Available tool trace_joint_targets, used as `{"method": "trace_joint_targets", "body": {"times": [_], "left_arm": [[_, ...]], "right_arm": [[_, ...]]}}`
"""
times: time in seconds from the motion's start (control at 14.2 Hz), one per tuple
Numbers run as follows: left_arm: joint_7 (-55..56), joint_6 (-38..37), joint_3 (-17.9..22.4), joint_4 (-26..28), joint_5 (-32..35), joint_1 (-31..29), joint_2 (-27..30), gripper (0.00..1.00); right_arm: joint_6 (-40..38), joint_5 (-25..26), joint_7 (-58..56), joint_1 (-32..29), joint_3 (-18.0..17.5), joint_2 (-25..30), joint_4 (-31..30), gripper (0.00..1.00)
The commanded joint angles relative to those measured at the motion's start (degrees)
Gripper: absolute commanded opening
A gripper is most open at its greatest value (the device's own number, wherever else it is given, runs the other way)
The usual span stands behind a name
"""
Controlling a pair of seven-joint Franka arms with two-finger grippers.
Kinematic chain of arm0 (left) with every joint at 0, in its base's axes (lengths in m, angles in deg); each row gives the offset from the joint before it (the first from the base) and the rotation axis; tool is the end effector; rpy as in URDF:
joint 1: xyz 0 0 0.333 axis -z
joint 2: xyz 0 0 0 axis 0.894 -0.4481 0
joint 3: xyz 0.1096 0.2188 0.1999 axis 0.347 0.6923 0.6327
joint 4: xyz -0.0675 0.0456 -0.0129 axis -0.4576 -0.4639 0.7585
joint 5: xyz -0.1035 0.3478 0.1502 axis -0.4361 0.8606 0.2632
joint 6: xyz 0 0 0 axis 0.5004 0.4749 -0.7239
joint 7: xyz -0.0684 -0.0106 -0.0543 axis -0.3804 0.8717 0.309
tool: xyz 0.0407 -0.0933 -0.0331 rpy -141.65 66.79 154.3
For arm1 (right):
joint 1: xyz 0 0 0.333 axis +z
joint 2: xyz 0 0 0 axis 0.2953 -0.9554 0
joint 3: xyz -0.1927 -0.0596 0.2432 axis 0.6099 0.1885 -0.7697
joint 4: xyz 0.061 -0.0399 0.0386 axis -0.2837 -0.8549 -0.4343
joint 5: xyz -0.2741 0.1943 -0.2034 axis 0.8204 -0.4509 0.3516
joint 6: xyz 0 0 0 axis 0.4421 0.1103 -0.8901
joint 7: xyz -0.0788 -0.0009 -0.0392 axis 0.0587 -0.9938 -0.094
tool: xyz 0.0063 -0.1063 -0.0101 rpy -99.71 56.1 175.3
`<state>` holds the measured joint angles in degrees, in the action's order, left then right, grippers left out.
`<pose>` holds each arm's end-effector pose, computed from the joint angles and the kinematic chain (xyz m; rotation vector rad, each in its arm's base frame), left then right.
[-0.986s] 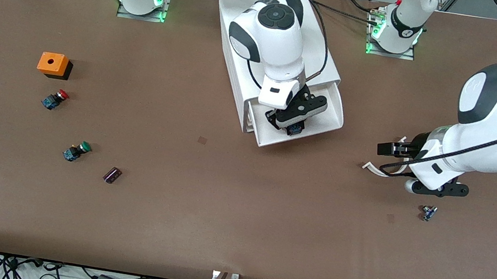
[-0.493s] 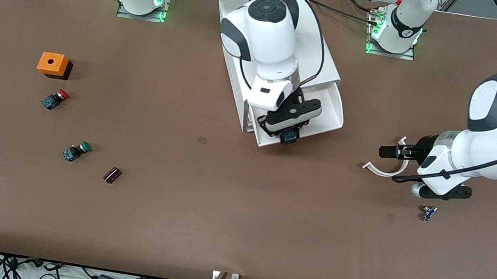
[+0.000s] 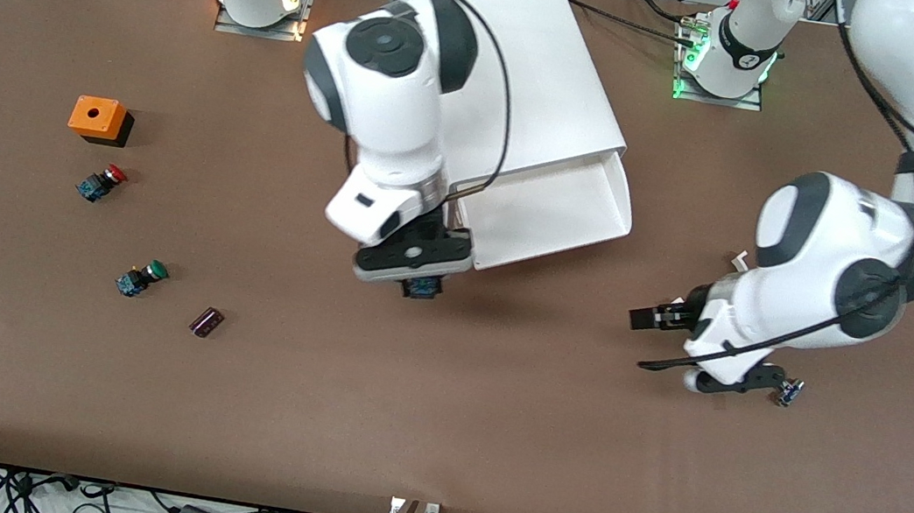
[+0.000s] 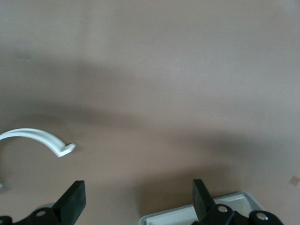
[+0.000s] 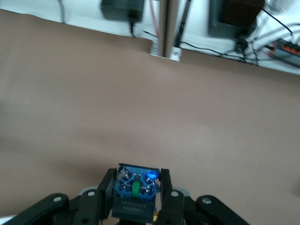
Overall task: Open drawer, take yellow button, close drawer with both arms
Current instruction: 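Lift the button out with the right gripper while the left gripper pushes the drawer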
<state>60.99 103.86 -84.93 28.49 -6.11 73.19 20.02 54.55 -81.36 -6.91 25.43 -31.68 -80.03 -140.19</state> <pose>0.6736 -0.1952 0.3894 2.9371 0.3592 -0.1952 0.6318 0.4494 0.4744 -3.0220 -0.3165 -0.5176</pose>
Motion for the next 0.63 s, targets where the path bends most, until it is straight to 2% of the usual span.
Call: {"method": "trace_joint_targets", "body": {"times": [0.0, 0.21, 0.35, 0.56], "left_arm": [[2.9, 7.4, -0.1, 5.1, 1.2, 2.4, 0.6, 1.00], [5.8, 10.8, -0.1, 7.1, 1.2, 5.4, 0.7, 1.00], [6.9, 10.8, -0.2, 7.9, 1.2, 6.6, 1.4, 1.00], [11.7, 10.8, -1.7, 11.0, 1.2, 8.4, 2.7, 1.00]], "right_arm": [[-3.6, -3.3, 1.1, -3.6, -0.8, 1.0, -0.2, 0.00], [-9.1, -9.5, 0.9, -9.1, -0.9, 1.6, -0.7, 0.00], [-15.0, -9.3, 0.1, -12.0, -0.9, 1.9, -2.6, 0.00], [-15.9, -7.5, -2.6, -13.0, 0.1, 2.4, -7.0, 0.00]]}}
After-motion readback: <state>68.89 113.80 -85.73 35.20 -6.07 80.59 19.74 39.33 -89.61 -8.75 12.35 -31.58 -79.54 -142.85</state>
